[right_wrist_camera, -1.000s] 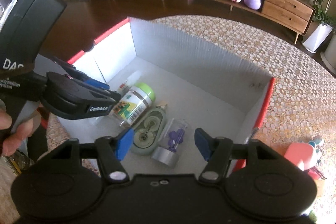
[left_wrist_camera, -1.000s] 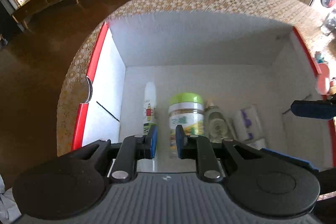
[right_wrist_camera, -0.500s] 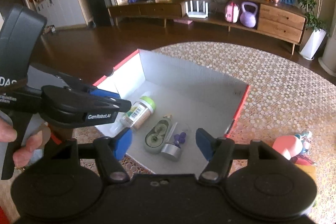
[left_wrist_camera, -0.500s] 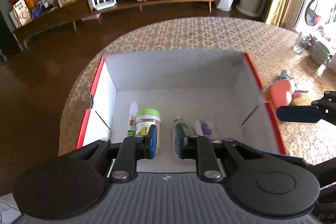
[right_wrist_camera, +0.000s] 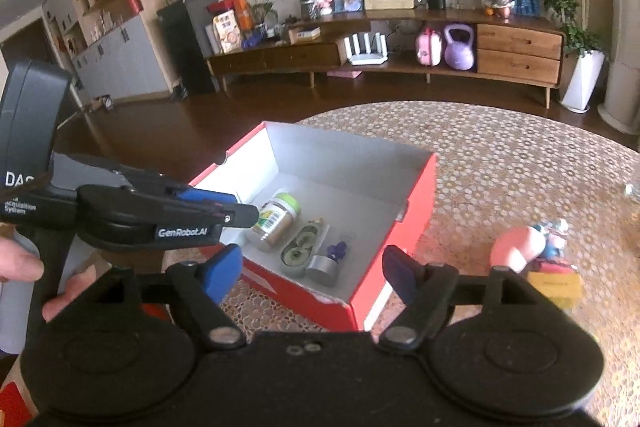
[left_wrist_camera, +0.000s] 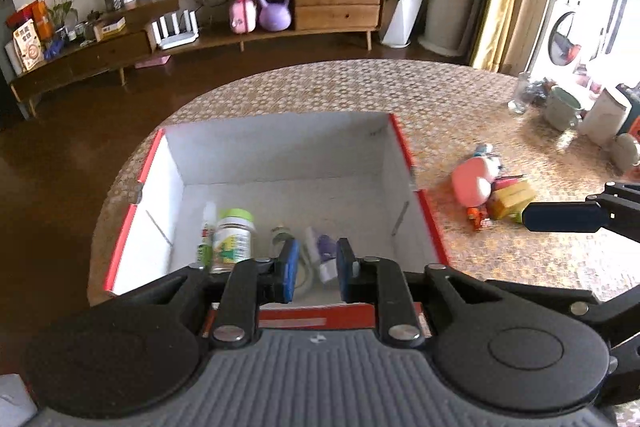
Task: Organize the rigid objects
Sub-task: 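Withdraw both grippers from the box toward the pink piggy and highlighter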
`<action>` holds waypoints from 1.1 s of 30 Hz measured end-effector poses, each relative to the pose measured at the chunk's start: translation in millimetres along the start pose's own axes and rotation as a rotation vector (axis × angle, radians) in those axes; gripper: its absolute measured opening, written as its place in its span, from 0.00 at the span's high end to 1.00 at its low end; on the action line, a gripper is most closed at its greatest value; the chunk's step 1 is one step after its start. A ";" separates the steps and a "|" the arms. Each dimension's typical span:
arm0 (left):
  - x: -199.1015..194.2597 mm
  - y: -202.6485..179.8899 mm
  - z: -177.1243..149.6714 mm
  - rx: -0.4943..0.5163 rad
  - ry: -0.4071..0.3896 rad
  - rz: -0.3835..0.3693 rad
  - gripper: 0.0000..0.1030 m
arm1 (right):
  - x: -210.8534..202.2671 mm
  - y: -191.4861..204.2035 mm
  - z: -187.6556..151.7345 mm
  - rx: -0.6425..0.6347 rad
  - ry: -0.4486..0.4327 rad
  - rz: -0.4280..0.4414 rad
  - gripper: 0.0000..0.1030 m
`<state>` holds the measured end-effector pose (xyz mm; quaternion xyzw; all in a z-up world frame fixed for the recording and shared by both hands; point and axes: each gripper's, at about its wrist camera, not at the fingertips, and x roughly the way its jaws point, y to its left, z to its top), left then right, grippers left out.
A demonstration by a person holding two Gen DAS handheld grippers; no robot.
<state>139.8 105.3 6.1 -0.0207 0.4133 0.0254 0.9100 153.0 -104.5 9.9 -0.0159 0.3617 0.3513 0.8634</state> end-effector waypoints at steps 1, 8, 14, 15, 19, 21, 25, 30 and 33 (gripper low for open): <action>-1.8 -3.9 -1.5 0.000 -0.007 -0.007 0.62 | -4.7 -2.2 -3.0 0.005 -0.008 -0.003 0.22; -7.7 -36.9 -8.9 0.022 -0.060 -0.041 0.37 | -31.8 -19.8 -28.3 0.031 -0.051 -0.038 0.14; -3.7 -63.9 -12.6 0.033 -0.088 -0.078 0.28 | -48.5 -41.6 -54.2 0.056 -0.073 -0.092 0.06; -2.1 -68.7 -12.8 0.033 -0.089 -0.084 0.28 | -51.1 -46.0 -57.8 0.059 -0.076 -0.101 0.05; 7.1 -88.9 -12.7 0.037 -0.090 -0.104 0.28 | -59.4 -63.7 -69.5 0.066 -0.080 -0.146 0.04; 11.8 -98.4 -11.8 0.041 -0.091 -0.113 0.27 | -62.7 -74.0 -76.3 0.073 -0.082 -0.165 0.04; 23.4 -117.5 -8.3 0.049 -0.099 -0.130 0.17 | -63.0 -93.3 -85.9 0.076 -0.064 -0.207 0.04; 47.6 -138.6 1.6 0.053 -0.088 -0.110 0.16 | -56.4 -113.1 -93.2 0.054 -0.039 -0.242 0.04; 64.4 -146.3 7.7 0.036 -0.080 -0.118 0.10 | -50.7 -125.6 -96.3 0.041 -0.023 -0.249 0.04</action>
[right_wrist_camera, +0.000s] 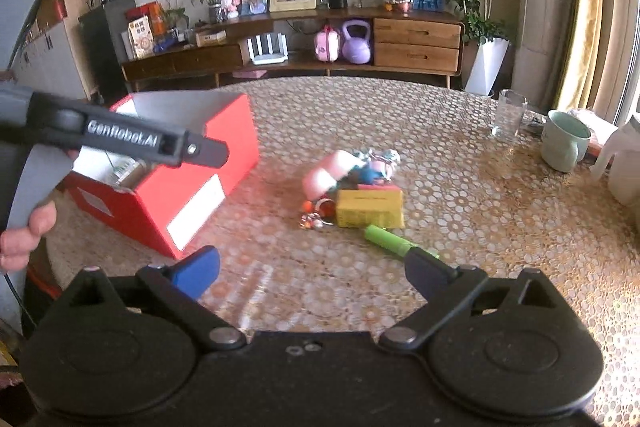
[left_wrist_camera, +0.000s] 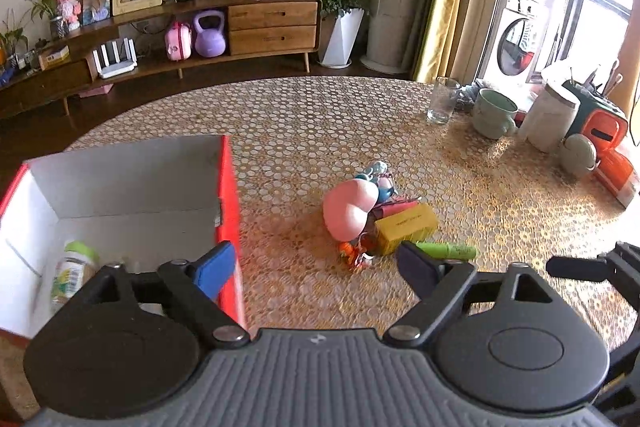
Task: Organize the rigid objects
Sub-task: 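Withdraw both grippers from the box toward the pink piggy and highlighter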
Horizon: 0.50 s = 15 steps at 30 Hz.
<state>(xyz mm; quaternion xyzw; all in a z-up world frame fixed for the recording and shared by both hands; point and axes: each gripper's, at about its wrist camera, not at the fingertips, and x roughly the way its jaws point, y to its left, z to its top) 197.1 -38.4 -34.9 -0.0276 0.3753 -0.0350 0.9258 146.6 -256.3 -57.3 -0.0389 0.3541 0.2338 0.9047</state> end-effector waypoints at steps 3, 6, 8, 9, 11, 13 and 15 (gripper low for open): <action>19.6 -3.0 5.2 -0.019 0.008 -0.007 0.10 | 11.4 -14.2 -1.7 -0.001 0.024 0.001 0.06; 37.5 -5.3 8.7 -0.030 0.014 0.002 0.10 | 25.1 -26.8 -3.0 0.009 0.048 0.005 0.06; 48.9 -6.4 11.8 -0.037 0.024 0.004 0.10 | 33.4 -34.0 -4.1 0.013 0.058 0.008 0.07; 55.2 -7.6 13.9 -0.037 0.030 0.009 0.10 | 37.7 -37.3 -4.3 0.016 0.062 0.010 0.07; 67.0 -10.0 17.0 -0.040 0.046 0.027 0.10 | 46.4 -44.1 -4.4 0.023 0.068 0.011 0.07; 77.3 -13.3 21.3 -0.034 0.054 0.024 0.10 | 53.9 -51.1 -5.2 0.024 0.074 0.013 0.08; 87.2 -17.7 25.3 -0.030 0.061 0.025 0.10 | 61.3 -55.6 -4.6 0.012 0.076 0.009 0.08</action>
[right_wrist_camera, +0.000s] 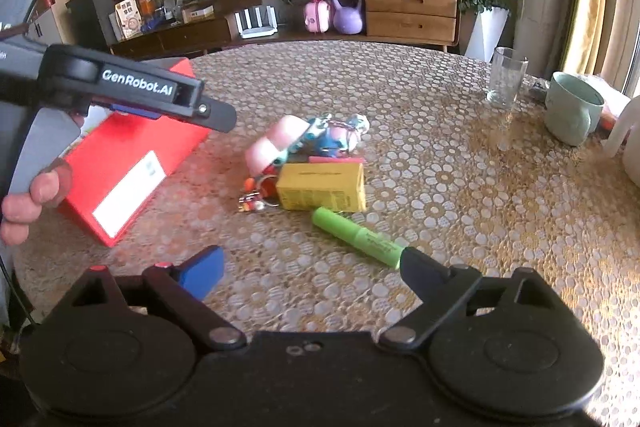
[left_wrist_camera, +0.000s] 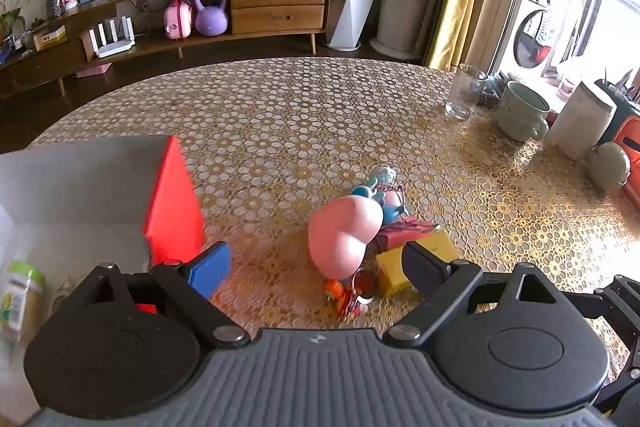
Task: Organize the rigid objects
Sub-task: 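Withdraw both grippers from the box toward the pink piggy and highlighter, then grasp the pink piggy toy with the left gripper while the right grasps the green highlighter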
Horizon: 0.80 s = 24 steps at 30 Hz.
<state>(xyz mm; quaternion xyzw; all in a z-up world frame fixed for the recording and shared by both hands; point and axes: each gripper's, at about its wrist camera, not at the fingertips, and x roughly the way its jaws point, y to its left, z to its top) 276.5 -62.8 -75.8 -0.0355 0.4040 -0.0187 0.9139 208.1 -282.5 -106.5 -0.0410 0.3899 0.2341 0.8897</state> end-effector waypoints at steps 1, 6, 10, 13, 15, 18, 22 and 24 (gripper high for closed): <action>4.5 -1.9 1.5 -0.002 0.003 -0.002 0.10 | 3.9 -2.1 0.6 -0.009 0.001 0.000 0.08; 30.2 -13.1 8.1 0.030 0.014 0.011 0.10 | 21.1 -12.5 4.8 -0.041 0.024 0.008 0.08; 48.9 -16.0 11.1 0.022 0.038 0.012 0.10 | 35.2 -19.1 9.3 -0.069 0.043 0.004 0.13; 58.6 -14.8 13.0 0.019 0.041 0.003 0.10 | 45.9 -23.3 11.7 -0.081 0.058 0.010 0.17; 64.0 -15.3 14.6 0.018 0.041 0.019 0.10 | 51.5 -25.3 13.5 -0.094 0.062 0.015 0.18; 71.1 -16.8 15.3 0.027 0.048 0.022 0.10 | 57.9 -25.0 16.3 -0.123 0.063 0.019 0.22; 80.3 -17.7 14.7 0.042 0.054 0.039 0.10 | 66.4 -26.2 18.1 -0.151 0.071 0.032 0.27; 83.8 -16.8 13.6 0.040 0.056 0.032 0.10 | 70.1 -26.7 18.2 -0.151 0.078 0.034 0.31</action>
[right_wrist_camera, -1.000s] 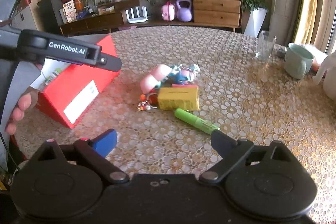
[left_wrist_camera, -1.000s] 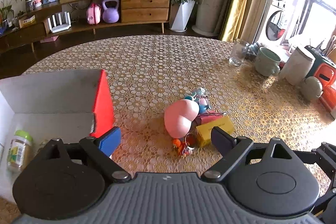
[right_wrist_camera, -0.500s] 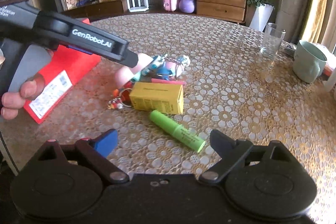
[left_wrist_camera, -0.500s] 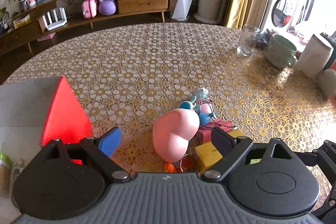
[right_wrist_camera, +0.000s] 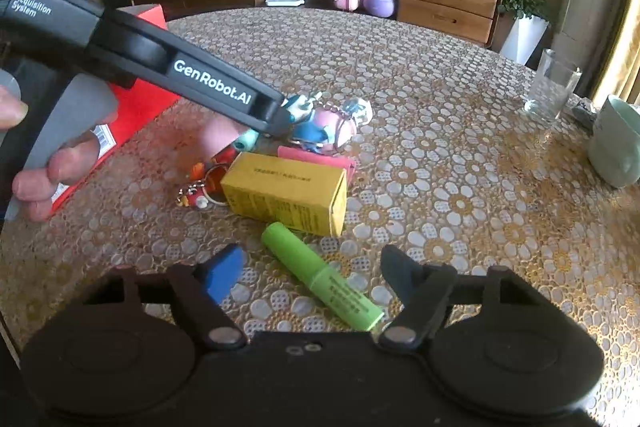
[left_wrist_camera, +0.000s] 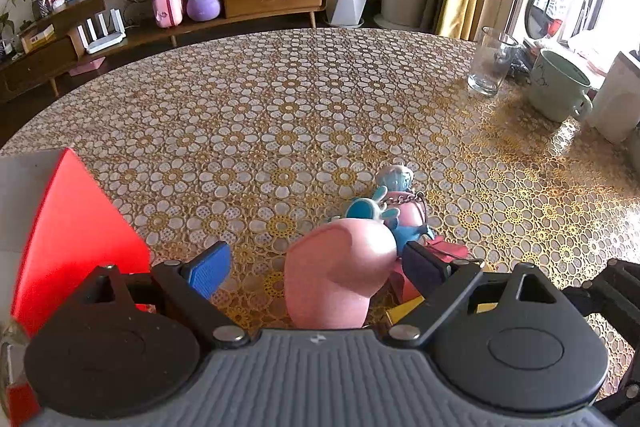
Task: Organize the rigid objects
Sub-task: 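Grasp the pink piggy toy with the left gripper while the right grasps the green highlighter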
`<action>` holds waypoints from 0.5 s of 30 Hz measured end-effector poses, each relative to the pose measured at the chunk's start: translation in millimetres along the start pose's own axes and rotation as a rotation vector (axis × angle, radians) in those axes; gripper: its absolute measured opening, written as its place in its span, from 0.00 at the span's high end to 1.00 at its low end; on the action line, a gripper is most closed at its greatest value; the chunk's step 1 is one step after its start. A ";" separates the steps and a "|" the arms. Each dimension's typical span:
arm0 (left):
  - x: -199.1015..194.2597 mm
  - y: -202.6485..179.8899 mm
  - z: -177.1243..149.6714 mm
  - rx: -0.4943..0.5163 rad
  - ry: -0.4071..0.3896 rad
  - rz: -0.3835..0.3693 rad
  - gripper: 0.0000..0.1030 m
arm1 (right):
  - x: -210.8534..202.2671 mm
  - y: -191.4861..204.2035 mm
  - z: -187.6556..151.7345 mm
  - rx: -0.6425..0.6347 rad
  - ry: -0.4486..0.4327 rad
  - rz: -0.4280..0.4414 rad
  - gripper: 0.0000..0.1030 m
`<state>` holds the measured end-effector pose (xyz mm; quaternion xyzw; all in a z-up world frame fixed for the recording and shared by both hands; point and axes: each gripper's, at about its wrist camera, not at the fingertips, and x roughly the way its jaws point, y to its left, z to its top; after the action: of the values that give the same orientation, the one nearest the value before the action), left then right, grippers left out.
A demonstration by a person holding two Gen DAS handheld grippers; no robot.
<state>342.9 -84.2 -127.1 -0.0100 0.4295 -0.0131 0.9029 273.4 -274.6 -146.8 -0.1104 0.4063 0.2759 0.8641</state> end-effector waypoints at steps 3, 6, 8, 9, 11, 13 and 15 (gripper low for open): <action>3.6 0.6 -0.8 0.002 0.001 -0.001 0.10 | 3.0 1.0 -1.0 -0.006 0.003 0.006 0.34; 7.5 4.4 -0.1 -0.015 0.005 -0.021 0.10 | 4.1 6.8 -1.9 -0.040 -0.007 -0.005 0.40; 9.0 7.2 0.3 -0.030 0.008 -0.031 0.11 | 4.5 8.5 -1.7 -0.047 -0.010 -0.005 0.42; 9.2 8.6 0.1 -0.035 0.008 -0.039 0.14 | 4.3 9.4 -1.7 -0.052 -0.013 -0.004 0.45; 10.3 7.6 0.4 -0.038 0.008 -0.050 0.21 | 3.6 11.1 -2.3 -0.058 -0.017 -0.002 0.48; 10.9 5.9 1.3 -0.036 0.007 -0.059 0.31 | 2.6 12.0 -3.1 -0.062 -0.018 0.000 0.50; 10.3 5.9 1.2 -0.036 0.008 -0.070 0.39 | 2.2 12.8 -2.4 -0.058 -0.019 -0.001 0.54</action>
<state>350.4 -78.6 -134.6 -0.0410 0.4329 -0.0370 0.8998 265.7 -264.2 -149.5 -0.1332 0.3898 0.2880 0.8645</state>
